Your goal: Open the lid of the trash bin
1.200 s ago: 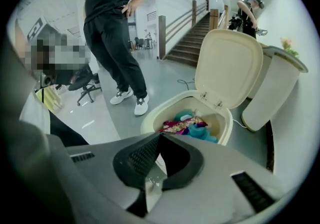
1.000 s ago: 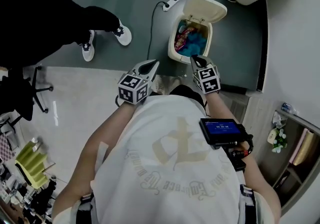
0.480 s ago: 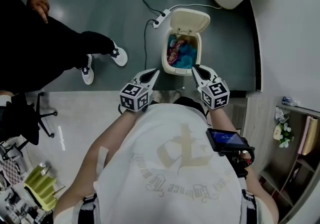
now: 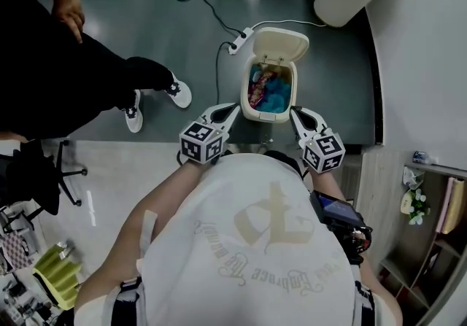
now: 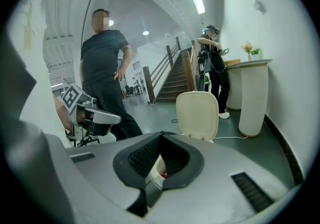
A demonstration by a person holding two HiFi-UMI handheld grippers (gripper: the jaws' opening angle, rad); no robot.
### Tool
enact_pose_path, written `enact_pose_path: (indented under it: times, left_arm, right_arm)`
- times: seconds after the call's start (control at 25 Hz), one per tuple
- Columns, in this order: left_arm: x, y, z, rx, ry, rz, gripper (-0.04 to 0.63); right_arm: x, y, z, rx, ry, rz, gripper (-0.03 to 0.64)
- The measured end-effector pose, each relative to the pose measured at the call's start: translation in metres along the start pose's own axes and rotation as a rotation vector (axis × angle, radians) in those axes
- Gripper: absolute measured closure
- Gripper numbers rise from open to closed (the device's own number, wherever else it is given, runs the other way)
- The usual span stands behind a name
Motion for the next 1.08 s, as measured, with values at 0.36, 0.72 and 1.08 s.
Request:
enact_pose_path:
  times: [0.36, 0.72, 1.08]
  left_arm:
    - [-0.001, -0.001, 0.004, -0.012, 0.019, -0.004, 0.581]
    - [0.005, 0.003, -0.002, -0.013, 0.016, -0.012, 0.581]
    - [0.004, 0.002, -0.006, -0.012, 0.006, -0.013, 0.581]
  right_arm:
    - [0.003, -0.003, 0.001, 0.019, 0.018, -0.003, 0.612]
    - [0.005, -0.008, -0.004, 0.014, 0.019, -0.011, 0.612]
    - [0.006, -0.009, -0.008, 0.001, 0.022, -0.025, 0.612]
Point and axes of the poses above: the fingertips, and each gripper's own axes: y forward along the fingers, x to its right, z out of its top, the point moved 6 cm from there along -y, backward along the fingers, and after that the axes turned 15 degrees about -z, right-handed, at the moved point
